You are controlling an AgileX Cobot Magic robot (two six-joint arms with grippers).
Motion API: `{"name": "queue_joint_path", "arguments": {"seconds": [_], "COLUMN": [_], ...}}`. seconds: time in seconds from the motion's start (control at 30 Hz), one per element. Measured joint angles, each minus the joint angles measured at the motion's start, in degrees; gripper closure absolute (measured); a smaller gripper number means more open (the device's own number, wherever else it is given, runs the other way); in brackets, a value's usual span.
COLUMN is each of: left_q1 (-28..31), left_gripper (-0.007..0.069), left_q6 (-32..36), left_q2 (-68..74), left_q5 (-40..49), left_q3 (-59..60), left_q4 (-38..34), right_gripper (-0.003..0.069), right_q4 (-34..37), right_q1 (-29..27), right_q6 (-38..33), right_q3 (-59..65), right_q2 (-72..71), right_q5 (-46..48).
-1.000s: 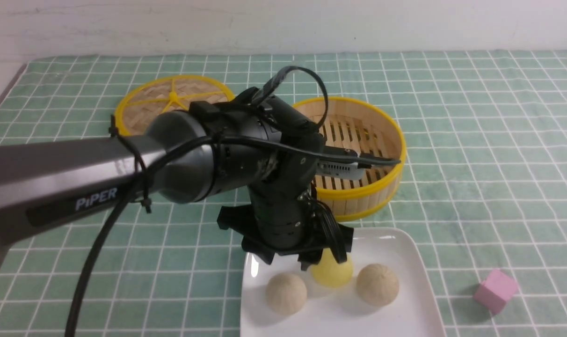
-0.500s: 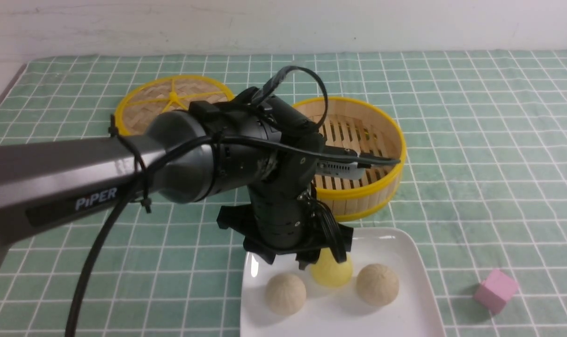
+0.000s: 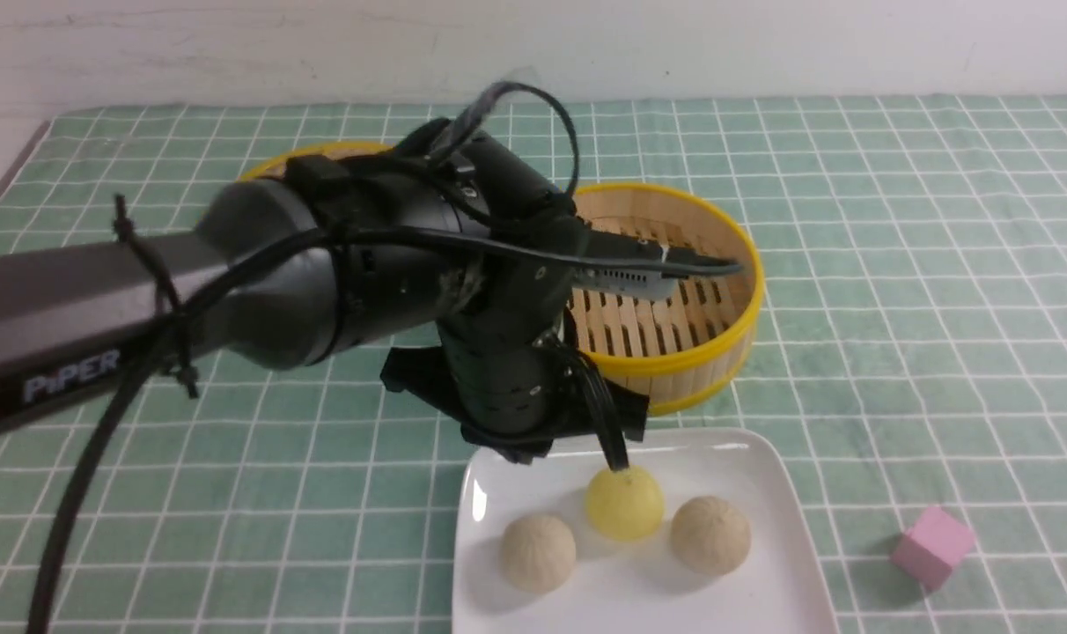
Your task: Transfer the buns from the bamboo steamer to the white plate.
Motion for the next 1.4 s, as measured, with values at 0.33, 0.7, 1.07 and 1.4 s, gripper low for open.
{"name": "queue_joint_path", "arguments": {"seconds": [0.33,0.7,1.07,1.4], "left_q1": [0.0,0.0,0.0,0.0], "left_gripper": [0.0623,0.0619,0.0617,0.0617], "left_q6": [0.0,0.0,1.6,-6.0], "left_q2": [-8.9,-19.7,-35.9,-66.9], "left_q5": [3.2,11.9,15.7,-13.8], "left_q3": [0.0,0.0,4.2,40.3], "left_q4": [4.7,11.5,12.3,9.5], "right_gripper": [0.0636,0.0625,0.0612,0.0597], "right_q4": [-2.4,-3.0,-2.9,-2.9], "right_q1": [-16.3,-32.4,-33.0,-33.0], "right_q6": [0.0,0.1,0.1,0.1], "right_q3": [12.6,16.5,16.5,16.5], "right_q2": [-6.0,-7.8,-7.8,-7.8], "right_q5": [0.1,-0.7,-0.7,-0.6]}}
